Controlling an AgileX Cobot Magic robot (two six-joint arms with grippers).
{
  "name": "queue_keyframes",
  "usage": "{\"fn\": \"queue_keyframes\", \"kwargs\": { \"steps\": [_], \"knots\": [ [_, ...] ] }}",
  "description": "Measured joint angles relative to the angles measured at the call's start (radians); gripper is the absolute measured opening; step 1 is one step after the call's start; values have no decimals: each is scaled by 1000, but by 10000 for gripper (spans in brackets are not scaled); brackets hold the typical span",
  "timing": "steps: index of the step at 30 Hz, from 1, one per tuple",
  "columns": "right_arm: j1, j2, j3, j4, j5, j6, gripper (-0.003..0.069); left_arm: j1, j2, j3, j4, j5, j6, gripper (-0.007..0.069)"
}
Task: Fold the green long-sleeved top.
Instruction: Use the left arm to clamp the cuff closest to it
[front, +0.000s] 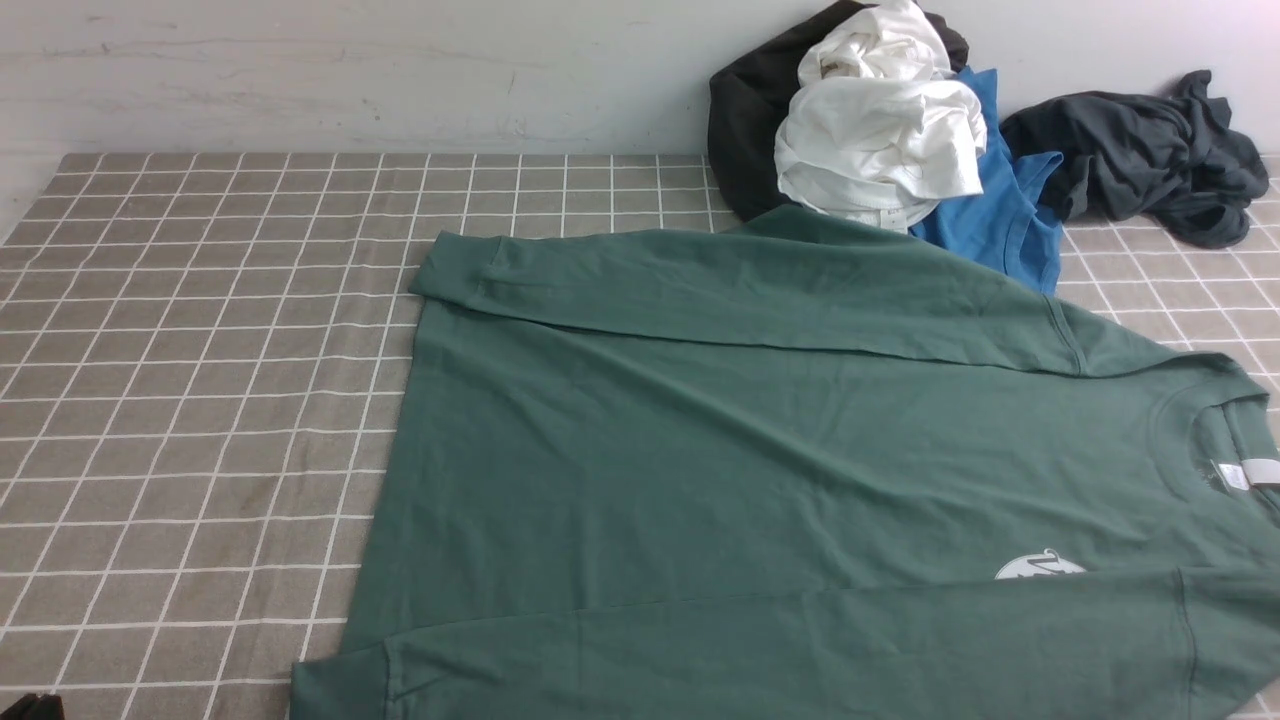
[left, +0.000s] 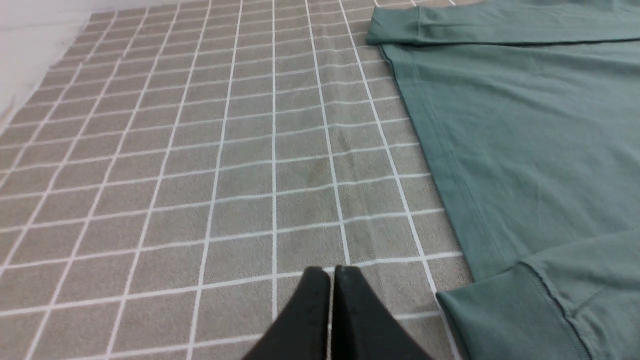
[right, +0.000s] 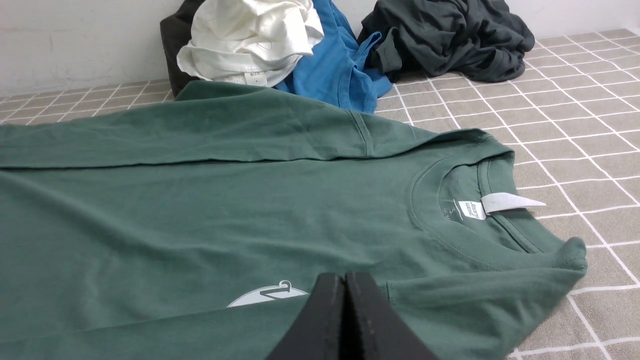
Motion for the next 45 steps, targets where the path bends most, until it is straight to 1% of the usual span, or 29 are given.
{"fn": "queue_keyframes", "kwargs": {
  "steps": [2, 5, 7, 8, 9, 10, 11, 14, 15, 17, 18, 19, 21, 22, 25, 26, 28, 30, 31, 32, 33, 35, 37, 38, 39, 41, 42, 43, 45],
  "knots": [
    [0, 0, 2, 5, -31, 0, -13, 0, 0, 0, 8, -72, 1, -3],
    [0, 0, 2, 6, -131, 0, -13, 0, 0, 0, 19, -198, 4, -3],
    [0, 0, 2, 6, -264, 0, -13, 0, 0, 0, 20, -314, 4, -3],
    [0, 0, 2, 6, -277, 0, -13, 0, 0, 0, 20, -325, 4, -3],
    [0, 0, 2, 6, -398, 0, -13, 0, 0, 0, 20, -412, 4, -3],
    [0, 0, 2, 6, -411, 0, -13, 0, 0, 0, 20, -436, 3, -3],
    [0, 0, 2, 6, -486, 0, -13, 0, 0, 0, 22, -515, -8, -3],
    [0, 0, 2, 11, -647, 0, -13, 0, 0, 0, 22, -728, -57, -3],
    [0, 0, 2, 14, -695, 0, -13, 0, 0, 0, 23, -841, -98, -3],
    [0, 0, 2, 20, -749, 1, -13, 0, 0, 0, 23, -998, -170, -3],
    [0, 0, 2, 21, -769, 1, -13, 0, 0, -2, 23, -1047, -200, -3],
    [0, 0, 2, 21, -781, 1, -13, 0, -2, -15, 22, -1053, -221, -3],
    [0, 0, -16, 23, -764, 1, -13, 0, 2, -83, 30, -973, -264, -3],
    [0, 0, -45, 19, -731, 1, -13, 0, 19, -145, 41, -885, -283, -3],
    [0, 27, -188, -28, -617, 9, -13, 0, 133, -334, 56, -561, -299, -3],
    [0, 55, -250, -56, -562, 11, -13, 0, 190, -411, 66, -415, -293, -3],
    [0, 142, -380, -123, -416, 14, -13, 0, 313, -500, 89, -204, -274, -3],
    [0, 230, -464, -163, -288, 14, -13, 0, 432, -542, 100, -70, -271, -3],
    [0, 272, -493, -178, -233, 14, -13, 0, 465, -550, 100, -34, -271, -3],
    [0, 282, -500, -181, -220, 14, -13, 0, 486, -551, 99, -27, -272, -3],
    [0, 368, -536, -200, -118, 14, -13, 0, 555, -555, 92, 11, -273, -3],
    [0, 477, -569, -214, 2, 14, -11, 0, 644, -556, 70, 45, -274, -3],
    [3, 585, -593, -200, 133, 14, -11, 0, 733, -562, 34, 94, -264, -3],
    [7, 639, -604, -179, 200, 10, -11, -1, 789, -569, 3, 144, -235, -3],
    [8, 650, -608, -173, 213, 7, -11, -1, 789, -570, 3, 154, -235, -3],
    [35, 761, -616, -106, 334, -45, -11, -18, 914, -588, -83, 271, -125, -3],
    [43, 789, -617, -83, 354, -65, -11, -23, 948, -588, -108, 299, -89, -3],
    [92, 874, -617, 0, 382, -136, -11, -37, 1054, -591, -181, 369, 31, -3],
    [123, 910, -617, 33, 375, -180, -10, -42, 1124, -591, -230, 393, 107, -3]
  ]
}}
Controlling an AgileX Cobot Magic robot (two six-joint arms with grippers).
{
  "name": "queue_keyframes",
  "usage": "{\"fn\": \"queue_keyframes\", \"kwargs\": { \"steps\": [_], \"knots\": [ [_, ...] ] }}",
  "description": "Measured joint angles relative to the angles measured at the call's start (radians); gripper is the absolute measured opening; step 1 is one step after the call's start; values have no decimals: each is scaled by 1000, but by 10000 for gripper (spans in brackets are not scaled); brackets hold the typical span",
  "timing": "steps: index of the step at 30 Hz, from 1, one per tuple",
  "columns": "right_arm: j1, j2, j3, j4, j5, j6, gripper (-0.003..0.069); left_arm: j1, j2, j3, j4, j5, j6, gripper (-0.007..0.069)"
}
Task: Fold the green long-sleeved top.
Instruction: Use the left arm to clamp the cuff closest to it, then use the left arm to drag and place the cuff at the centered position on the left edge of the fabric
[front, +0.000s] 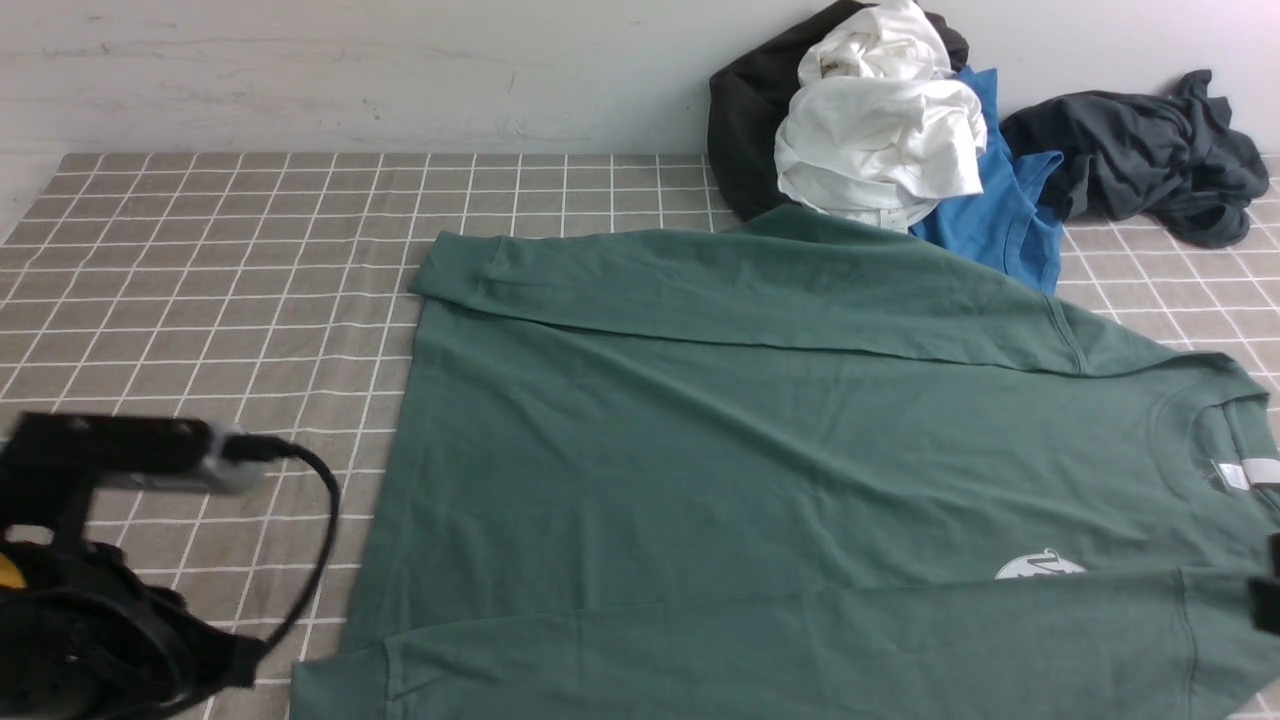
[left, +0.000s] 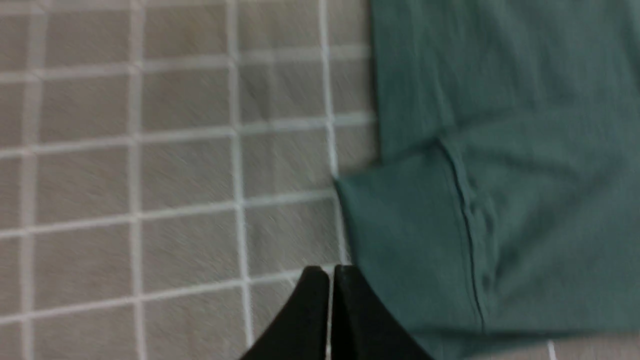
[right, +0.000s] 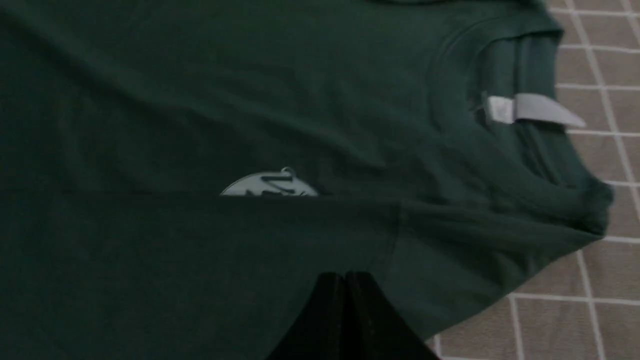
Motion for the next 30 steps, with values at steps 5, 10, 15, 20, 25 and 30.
{"fn": "queue_keyframes", "kwargs": {
  "steps": [5, 10, 15, 20, 25, 30],
  "knots": [
    [153, 126, 0, 80, -118, -178, -10, 0, 224, -38, -139, 2, 116, 38],
    [225, 199, -2, 93, -186, -223, -10, 0, 366, -69, -170, -93, 111, 207],
    [229, 206, -2, 96, -199, -227, -10, 0, 455, -78, -172, -125, 69, 325],
    [229, 207, -2, 99, -203, -227, -10, 0, 465, -87, -176, -120, 75, 279],
    [229, 207, -2, 100, -204, -227, -10, 0, 453, -119, -276, -112, 192, 34],
    [229, 207, -2, 100, -206, -230, -10, 0, 362, -231, -320, -29, 249, 2]
  ]
}}
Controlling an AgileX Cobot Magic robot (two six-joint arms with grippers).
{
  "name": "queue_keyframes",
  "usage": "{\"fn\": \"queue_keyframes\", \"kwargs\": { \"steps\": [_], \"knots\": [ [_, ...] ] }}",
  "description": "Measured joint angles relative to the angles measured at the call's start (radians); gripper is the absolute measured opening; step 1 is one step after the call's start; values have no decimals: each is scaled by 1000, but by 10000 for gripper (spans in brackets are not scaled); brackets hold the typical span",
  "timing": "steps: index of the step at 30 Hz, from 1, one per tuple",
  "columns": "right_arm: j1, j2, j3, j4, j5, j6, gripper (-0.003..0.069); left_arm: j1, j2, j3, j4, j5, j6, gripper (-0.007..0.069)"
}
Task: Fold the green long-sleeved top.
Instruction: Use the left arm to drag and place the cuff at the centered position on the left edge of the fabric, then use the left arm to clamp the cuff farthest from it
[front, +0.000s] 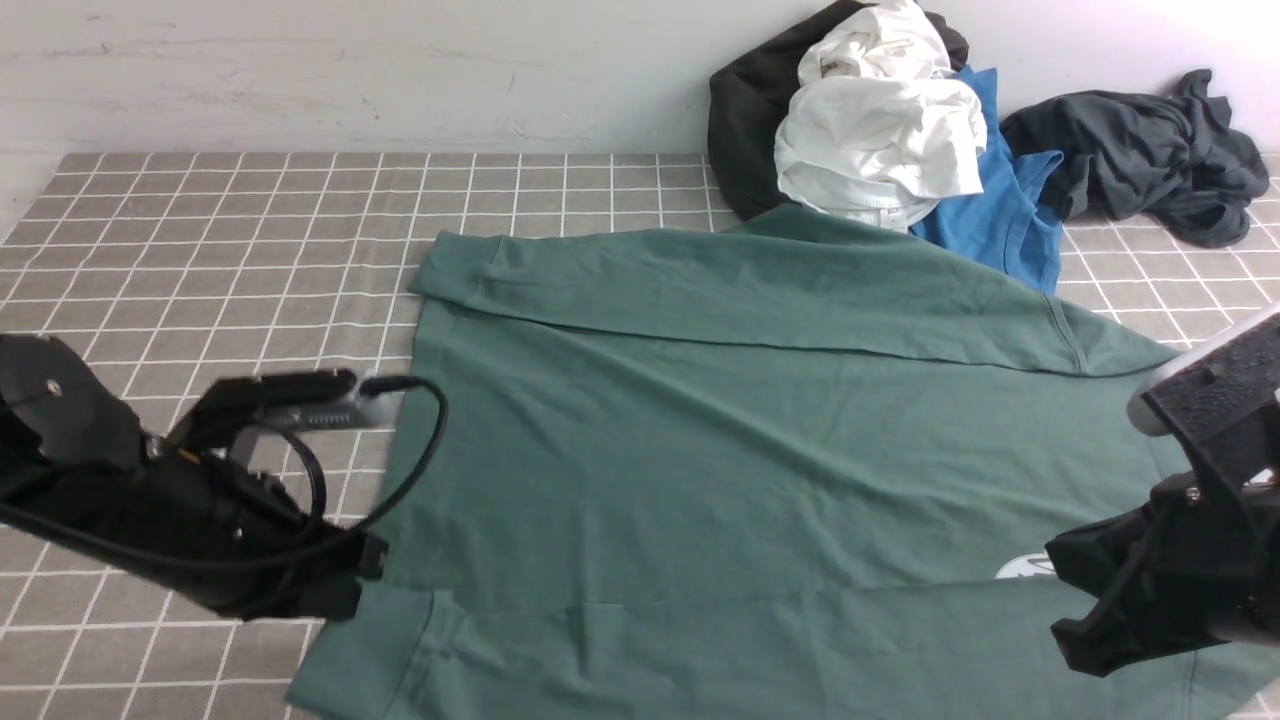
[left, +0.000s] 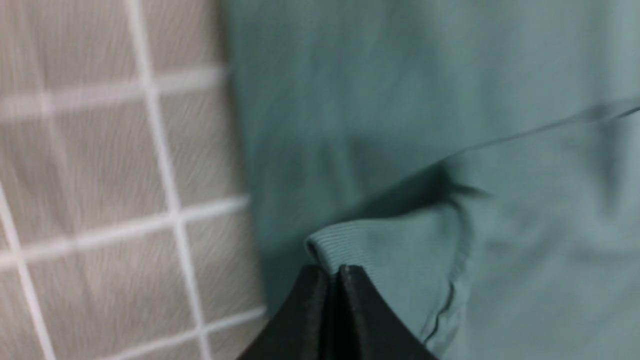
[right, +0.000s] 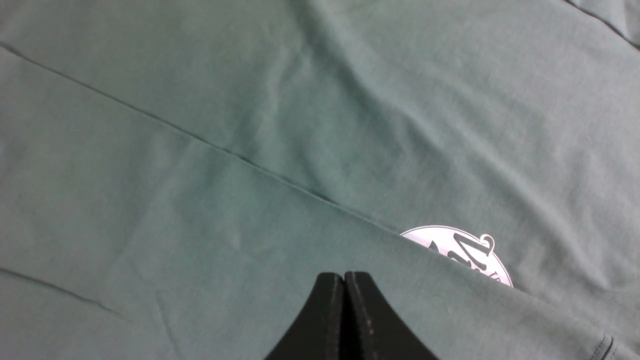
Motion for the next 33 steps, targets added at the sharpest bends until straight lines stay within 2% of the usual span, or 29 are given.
{"fn": "queue_keyframes", "kwargs": {
  "steps": [4, 10, 15, 21, 23, 24, 31, 33],
  "knots": [
    [0, 0, 0, 0, 0, -4, -10, -1, -78, -147, -2, 50, 26, 2],
    [0, 0, 0, 0, -4, -5, -10, -1, -58, -272, -5, 13, 137, 2],
    [0, 0, 0, 0, -4, -5, -10, 1, 161, -332, -9, -142, 186, 2],
    [0, 0, 0, 0, -4, -5, -10, 29, 419, -509, -7, -129, 178, 17],
    [0, 0, 0, 1, -4, -5, -10, 30, 475, -594, -6, -105, 175, 69],
    [0, 0, 0, 1, -4, -5, -10, 30, 480, -603, -6, -105, 175, 69],
    [0, 0, 0, 3, -20, -5, -10, 33, 643, -959, 3, -17, 60, 400],
    [0, 0, 0, 3, -23, -5, -10, 33, 703, -1043, 31, -6, 18, 433]
  ]
}}
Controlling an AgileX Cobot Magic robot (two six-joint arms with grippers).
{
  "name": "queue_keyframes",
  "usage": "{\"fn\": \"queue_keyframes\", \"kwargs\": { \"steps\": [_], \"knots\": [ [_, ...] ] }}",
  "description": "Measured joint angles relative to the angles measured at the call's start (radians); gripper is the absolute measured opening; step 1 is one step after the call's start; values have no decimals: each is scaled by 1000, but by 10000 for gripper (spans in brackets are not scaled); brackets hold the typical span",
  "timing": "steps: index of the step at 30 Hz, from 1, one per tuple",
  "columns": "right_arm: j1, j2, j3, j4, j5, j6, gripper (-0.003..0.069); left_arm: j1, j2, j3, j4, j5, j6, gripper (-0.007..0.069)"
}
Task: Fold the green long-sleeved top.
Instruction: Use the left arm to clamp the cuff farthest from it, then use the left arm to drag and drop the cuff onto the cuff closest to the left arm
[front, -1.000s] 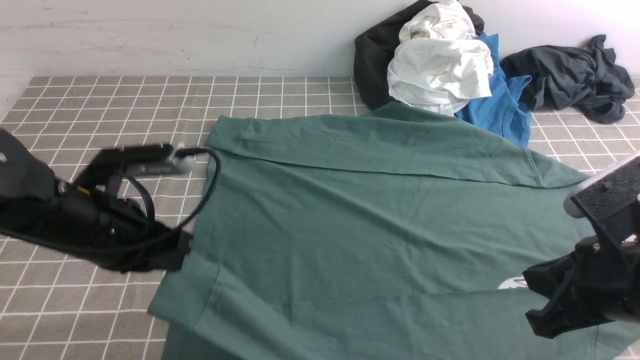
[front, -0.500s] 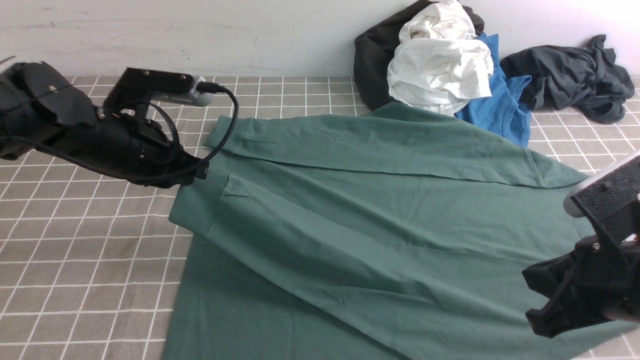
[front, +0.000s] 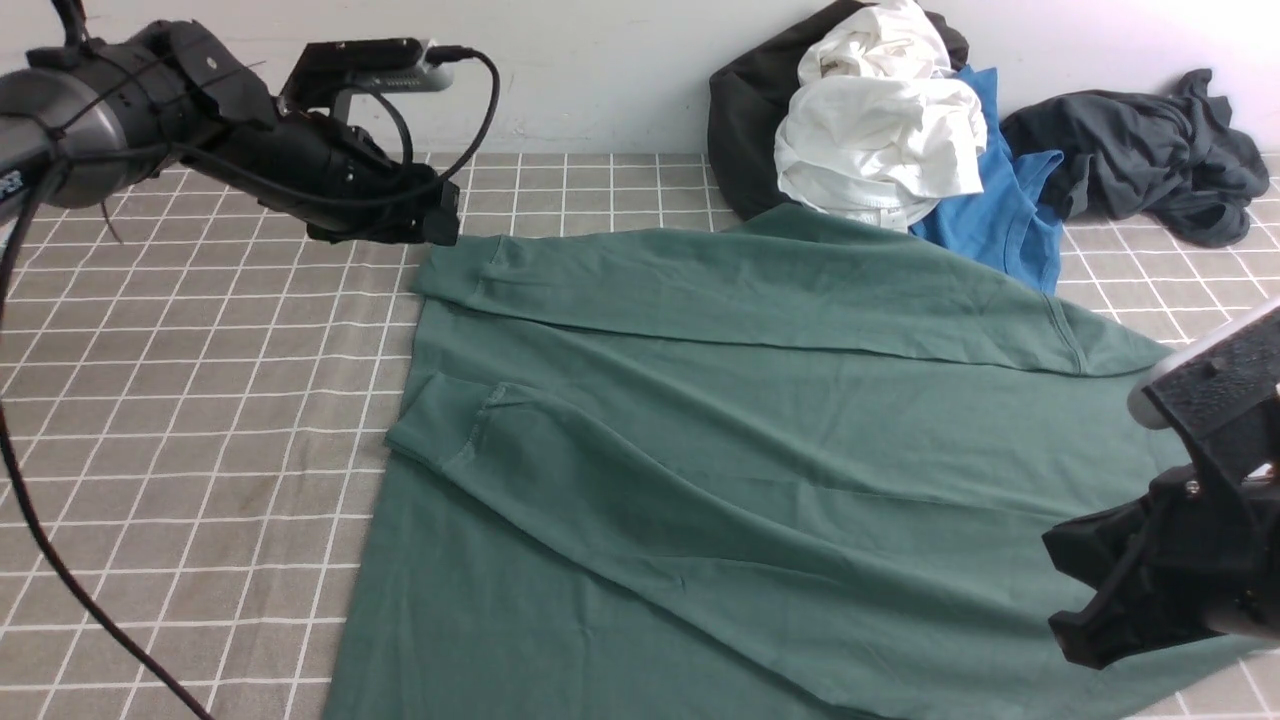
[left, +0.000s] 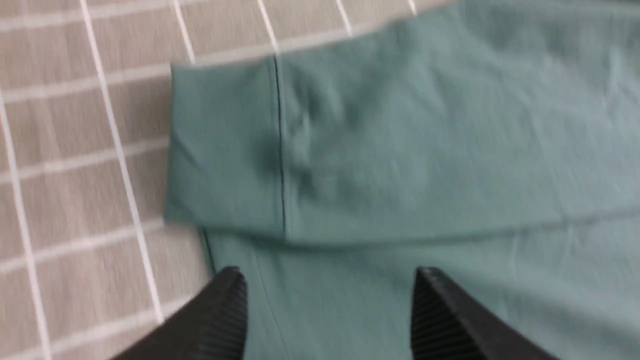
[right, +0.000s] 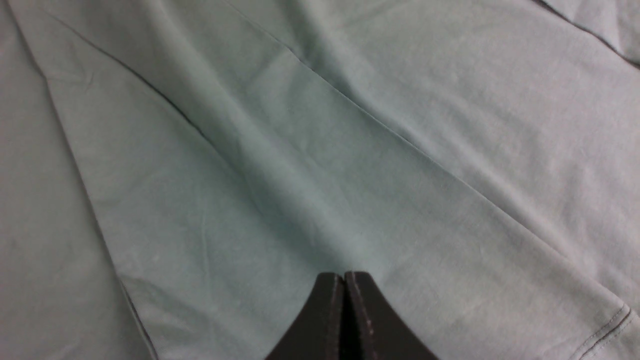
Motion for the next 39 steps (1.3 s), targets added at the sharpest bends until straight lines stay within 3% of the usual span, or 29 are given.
{"fn": "queue_keyframes", "kwargs": {
  "steps": [8, 12, 17, 20, 27, 30, 32, 37, 39],
  "knots": [
    [0, 0, 0, 0, -4, 0, -10, 0, 292, -314, 250, 73, -291, 414],
    [0, 0, 0, 0, -4, 0, -10, 0, 354, -385, 261, 99, -297, 351],
    [0, 0, 0, 0, -11, 0, -10, 0, 370, -420, 207, 101, -212, 64],
    [0, 0, 0, 0, -11, 0, -10, 0, 370, -435, 176, 116, -173, 13],
    [0, 0, 0, 0, -11, 0, -10, 0, 332, -521, 164, 294, -152, 12],
    [0, 0, 0, 0, -11, 0, -10, 0, 256, -577, 166, 496, -170, 12],
    [0, 0, 0, 0, -11, 0, -10, -2, 219, -585, 170, 522, -184, 12],
    [0, 0, -1, 0, -11, 0, -10, -30, 25, -466, 276, 547, -283, 12],
    [0, 0, -1, 0, -9, 0, -10, -60, -95, -286, 341, 547, -299, 12]
  ]
}}
